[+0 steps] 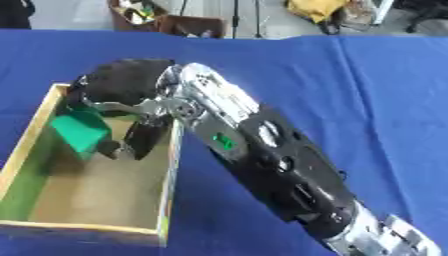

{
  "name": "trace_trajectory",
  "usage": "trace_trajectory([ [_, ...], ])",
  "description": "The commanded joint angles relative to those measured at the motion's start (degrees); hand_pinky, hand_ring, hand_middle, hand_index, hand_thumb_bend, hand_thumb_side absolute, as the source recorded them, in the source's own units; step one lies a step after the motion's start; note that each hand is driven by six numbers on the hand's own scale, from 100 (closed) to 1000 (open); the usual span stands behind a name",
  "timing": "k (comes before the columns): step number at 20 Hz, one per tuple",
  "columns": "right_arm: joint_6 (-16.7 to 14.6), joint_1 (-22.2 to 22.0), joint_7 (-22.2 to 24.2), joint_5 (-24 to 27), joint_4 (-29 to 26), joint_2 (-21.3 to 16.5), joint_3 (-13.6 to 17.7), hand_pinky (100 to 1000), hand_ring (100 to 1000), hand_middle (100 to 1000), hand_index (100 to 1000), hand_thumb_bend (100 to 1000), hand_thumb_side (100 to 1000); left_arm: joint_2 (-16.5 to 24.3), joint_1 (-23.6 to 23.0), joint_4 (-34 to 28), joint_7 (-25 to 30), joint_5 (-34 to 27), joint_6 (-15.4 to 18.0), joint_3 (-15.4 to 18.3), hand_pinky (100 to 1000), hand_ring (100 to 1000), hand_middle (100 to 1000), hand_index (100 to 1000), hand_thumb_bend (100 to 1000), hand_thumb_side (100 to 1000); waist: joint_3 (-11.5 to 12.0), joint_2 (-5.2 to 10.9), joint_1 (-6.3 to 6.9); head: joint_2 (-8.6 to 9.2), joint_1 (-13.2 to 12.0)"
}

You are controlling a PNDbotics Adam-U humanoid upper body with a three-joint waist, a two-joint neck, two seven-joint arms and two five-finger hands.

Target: Pick up objects on the table and place them in the box.

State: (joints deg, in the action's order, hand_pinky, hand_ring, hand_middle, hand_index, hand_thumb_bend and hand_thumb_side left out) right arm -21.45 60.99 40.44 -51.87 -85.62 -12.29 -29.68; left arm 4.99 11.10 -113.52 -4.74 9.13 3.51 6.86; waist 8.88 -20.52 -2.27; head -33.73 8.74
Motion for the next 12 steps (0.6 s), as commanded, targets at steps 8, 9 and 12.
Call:
trace_trajectory([
  [8, -2.2, 0.2, 6.6, -0.3, 4.2, 1.3, 3.1, 772, 794, 703, 744, 100, 887, 0.3, 0.2, -0.9, 0.0, -0.1, -0.8, -0.4, 100, 356, 483, 482, 100, 917, 0.3, 0.83, 0.67, 0.73, 0.9],
  [9, -2.0, 0.2, 6.9, 0.2, 4.5, 1.3, 3.2, 777, 804, 724, 773, 100, 963, 0.3, 0.2, -0.9, 0.1, 0.0, -0.9, -0.4, 100, 356, 483, 480, 100, 917, 0.2, 0.82, 0.67, 0.74, 1.0],
  [12, -1.7, 0.1, 6.9, 1.3, 4.6, 1.2, 3.5, 800, 847, 784, 850, 100, 1000, 0.3, 0.3, -1.0, 0.3, 0.2, -0.9, -0.4, 100, 356, 483, 480, 100, 916, 0.1, 0.81, 0.72, 0.73, 1.0],
])
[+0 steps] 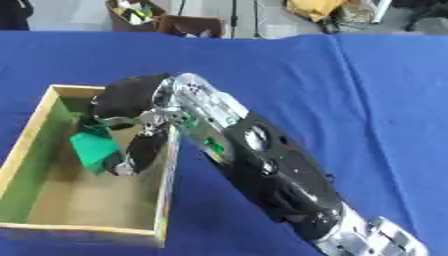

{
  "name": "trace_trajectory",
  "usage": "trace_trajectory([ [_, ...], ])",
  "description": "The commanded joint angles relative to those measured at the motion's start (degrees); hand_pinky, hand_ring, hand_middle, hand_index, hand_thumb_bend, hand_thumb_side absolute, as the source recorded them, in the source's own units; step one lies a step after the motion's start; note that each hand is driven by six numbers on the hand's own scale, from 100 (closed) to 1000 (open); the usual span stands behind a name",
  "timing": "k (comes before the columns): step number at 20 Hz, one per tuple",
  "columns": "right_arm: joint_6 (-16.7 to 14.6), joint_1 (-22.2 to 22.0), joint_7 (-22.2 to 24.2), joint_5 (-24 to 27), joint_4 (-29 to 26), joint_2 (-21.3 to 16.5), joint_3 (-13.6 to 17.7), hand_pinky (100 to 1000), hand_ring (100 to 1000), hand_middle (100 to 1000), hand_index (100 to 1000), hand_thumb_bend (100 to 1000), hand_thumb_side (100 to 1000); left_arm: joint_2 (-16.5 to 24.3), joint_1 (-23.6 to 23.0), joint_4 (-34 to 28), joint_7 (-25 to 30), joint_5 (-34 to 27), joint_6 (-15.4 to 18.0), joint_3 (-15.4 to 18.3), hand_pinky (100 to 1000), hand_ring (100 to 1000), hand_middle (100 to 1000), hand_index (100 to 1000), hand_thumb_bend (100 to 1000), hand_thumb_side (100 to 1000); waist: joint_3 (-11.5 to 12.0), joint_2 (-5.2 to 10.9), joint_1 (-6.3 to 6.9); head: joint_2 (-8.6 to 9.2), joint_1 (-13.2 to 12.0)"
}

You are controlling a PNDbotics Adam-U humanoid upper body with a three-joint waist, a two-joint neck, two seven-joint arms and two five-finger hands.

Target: Pick up objects on the table and place them in the box.

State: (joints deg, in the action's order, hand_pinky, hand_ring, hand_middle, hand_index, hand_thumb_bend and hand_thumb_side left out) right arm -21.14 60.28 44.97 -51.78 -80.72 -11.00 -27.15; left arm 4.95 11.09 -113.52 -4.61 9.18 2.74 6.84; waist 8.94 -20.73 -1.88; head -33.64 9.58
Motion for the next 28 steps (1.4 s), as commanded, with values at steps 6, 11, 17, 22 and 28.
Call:
trace_trajectory([
  [6, -2.1, 1.0, 2.3, 1.0, -1.6, -1.0, 1.9, 825, 911, 856, 933, 430, 1000, 0.3, 0.3, -1.1, -0.3, 0.2, -0.1, -0.1, 100, 356, 483, 482, 100, 915, -0.1, 1.14, 0.34, 0.62, 0.0],
  [11, -1.9, 0.9, 2.4, 1.1, -2.6, -1.6, 3.1, 827, 913, 851, 935, 470, 1000, 0.3, 0.3, -1.1, -0.5, 0.2, -0.1, -0.1, 100, 356, 482, 482, 100, 914, -0.3, 1.27, 0.38, 0.61, -0.1],
  [17, 1.6, 0.1, -0.9, 4.3, -8.5, -3.8, 8.3, 785, 804, 733, 867, 100, 1000, 0.3, 0.2, -1.1, -0.9, 0.2, -0.1, 0.2, 100, 356, 481, 482, 100, 913, -1.0, 1.47, 0.65, 0.47, -0.6],
  [22, 5.6, -3.0, -4.9, 8.3, -15.0, -6.5, 14.3, 784, 788, 705, 817, 100, 974, 0.2, 0.0, -1.1, -1.5, 0.3, 0.0, 0.7, 100, 356, 480, 482, 100, 912, -1.6, 1.49, 1.08, 0.3, -1.4],
  [28, 10.7, -8.0, -10.1, 13.4, -23.4, -11.0, 22.6, 782, 779, 694, 777, 100, 850, 0.1, -0.1, -1.1, -2.3, 0.5, 0.0, 1.4, 100, 356, 480, 482, 100, 911, -3.2, 1.66, 1.72, 0.34, -3.0],
])
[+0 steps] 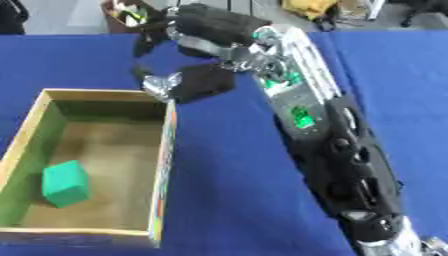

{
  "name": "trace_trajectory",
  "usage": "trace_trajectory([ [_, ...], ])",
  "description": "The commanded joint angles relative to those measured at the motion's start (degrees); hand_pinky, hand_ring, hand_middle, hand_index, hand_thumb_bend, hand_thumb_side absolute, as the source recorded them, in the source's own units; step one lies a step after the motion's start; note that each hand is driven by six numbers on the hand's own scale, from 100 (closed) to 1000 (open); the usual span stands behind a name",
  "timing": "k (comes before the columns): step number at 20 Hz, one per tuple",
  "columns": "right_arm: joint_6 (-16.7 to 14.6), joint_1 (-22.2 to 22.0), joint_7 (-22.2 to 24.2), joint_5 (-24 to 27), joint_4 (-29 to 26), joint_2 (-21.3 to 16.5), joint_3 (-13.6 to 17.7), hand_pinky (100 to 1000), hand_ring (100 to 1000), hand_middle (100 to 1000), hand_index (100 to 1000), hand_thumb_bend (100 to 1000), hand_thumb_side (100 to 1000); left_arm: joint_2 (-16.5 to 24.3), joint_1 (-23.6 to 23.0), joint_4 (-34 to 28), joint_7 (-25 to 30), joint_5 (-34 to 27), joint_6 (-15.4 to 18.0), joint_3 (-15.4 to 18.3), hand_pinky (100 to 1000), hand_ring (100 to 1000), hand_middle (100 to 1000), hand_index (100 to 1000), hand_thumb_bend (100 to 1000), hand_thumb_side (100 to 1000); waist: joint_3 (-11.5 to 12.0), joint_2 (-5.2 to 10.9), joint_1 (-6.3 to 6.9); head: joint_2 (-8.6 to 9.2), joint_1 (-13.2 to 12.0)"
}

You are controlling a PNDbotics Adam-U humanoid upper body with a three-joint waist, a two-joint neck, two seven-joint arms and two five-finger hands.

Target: Pick up objects on the table and place them in the box.

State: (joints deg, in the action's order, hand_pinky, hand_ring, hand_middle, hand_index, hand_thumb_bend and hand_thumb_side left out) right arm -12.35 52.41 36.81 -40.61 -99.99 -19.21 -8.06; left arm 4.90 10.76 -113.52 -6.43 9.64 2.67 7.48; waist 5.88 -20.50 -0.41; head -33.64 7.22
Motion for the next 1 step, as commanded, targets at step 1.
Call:
trace_trajectory([
  [1, 2.8, -1.3, -2.8, 3.1, -5.6, -3.9, 4.9, 776, 768, 678, 766, 100, 836, 0.1, 0.2, -1.1, -0.6, 0.1, 0.1, 0.9, 100, 356, 480, 482, 100, 911, -0.4, 1.43, 0.34, 0.41, -1.0],
])
